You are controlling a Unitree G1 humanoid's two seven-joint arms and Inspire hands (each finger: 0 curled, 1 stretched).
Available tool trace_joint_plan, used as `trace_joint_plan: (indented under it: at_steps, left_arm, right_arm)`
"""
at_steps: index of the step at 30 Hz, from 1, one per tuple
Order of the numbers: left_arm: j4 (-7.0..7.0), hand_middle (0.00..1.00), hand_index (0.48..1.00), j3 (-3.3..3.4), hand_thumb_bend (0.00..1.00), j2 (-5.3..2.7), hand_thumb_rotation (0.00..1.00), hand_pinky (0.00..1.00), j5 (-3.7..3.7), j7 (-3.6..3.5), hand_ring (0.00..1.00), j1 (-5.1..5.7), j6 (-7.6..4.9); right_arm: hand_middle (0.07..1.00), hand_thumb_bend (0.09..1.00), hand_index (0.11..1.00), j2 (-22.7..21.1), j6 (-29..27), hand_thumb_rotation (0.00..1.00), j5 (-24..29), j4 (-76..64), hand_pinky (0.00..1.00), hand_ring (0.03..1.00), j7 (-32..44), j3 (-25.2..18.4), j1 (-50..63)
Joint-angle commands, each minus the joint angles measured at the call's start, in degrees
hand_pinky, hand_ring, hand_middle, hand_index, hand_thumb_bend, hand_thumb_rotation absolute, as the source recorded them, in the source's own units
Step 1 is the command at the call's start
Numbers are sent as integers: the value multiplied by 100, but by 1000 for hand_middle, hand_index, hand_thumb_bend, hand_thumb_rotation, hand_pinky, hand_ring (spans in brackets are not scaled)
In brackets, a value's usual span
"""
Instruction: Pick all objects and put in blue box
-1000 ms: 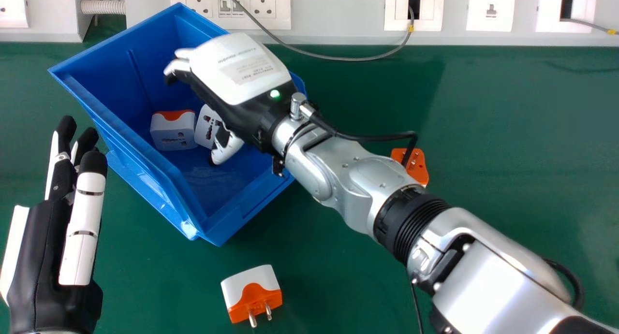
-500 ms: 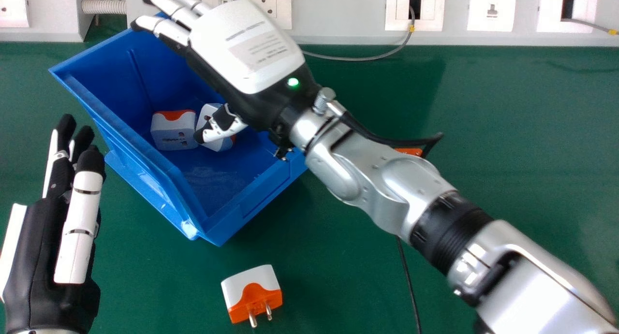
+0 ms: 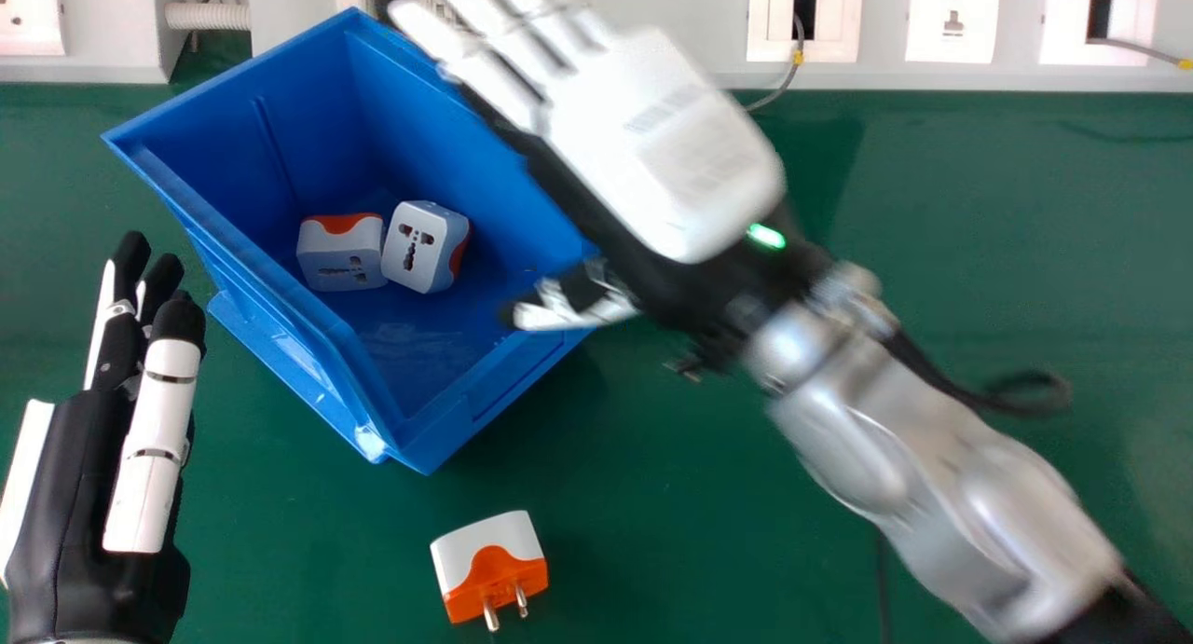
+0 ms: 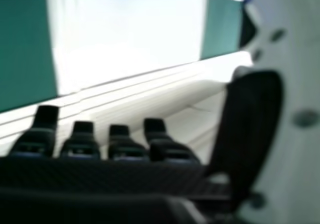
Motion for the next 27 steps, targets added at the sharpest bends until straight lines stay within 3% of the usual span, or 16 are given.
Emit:
trace_joint_plan:
  at_steps: [1, 7, 13, 20, 27]
  left_arm:
    - [-51, 993, 1000, 79, 484, 59, 840, 1000, -103, -50, 999, 2, -204]
    - [46, 992, 1000, 134, 476, 65, 836, 1000, -187, -109, 1000, 1, -300]
    - [33, 994, 1000, 152, 459, 42, 831, 1000, -190, -112, 1000, 28, -332]
    - [8, 997, 1000, 115, 440, 26, 829, 1000, -150, -51, 1000, 8, -285]
    - [53, 996, 1000, 97, 444, 18, 832, 1000, -150, -42, 1000, -9, -301]
  right_arm:
    - [1000, 780, 996, -96, 21, 219, 238, -684, 993, 1000, 127, -378, 571]
    - [1000, 750, 999, -195, -153, 288, 447, -1002, 998, 1000, -112, -1121, 1845]
    - [1000, 737, 1000, 16, 116, 371, 385, -1059, 994, 1000, -107, -1552, 2439]
    - [1000, 761, 1000, 327, 367, 407, 405, -717, 975, 1000, -79, -1644, 2621]
    - [1000, 792, 1000, 480, 718, 429, 324, -508, 958, 1000, 100, -1583, 2556]
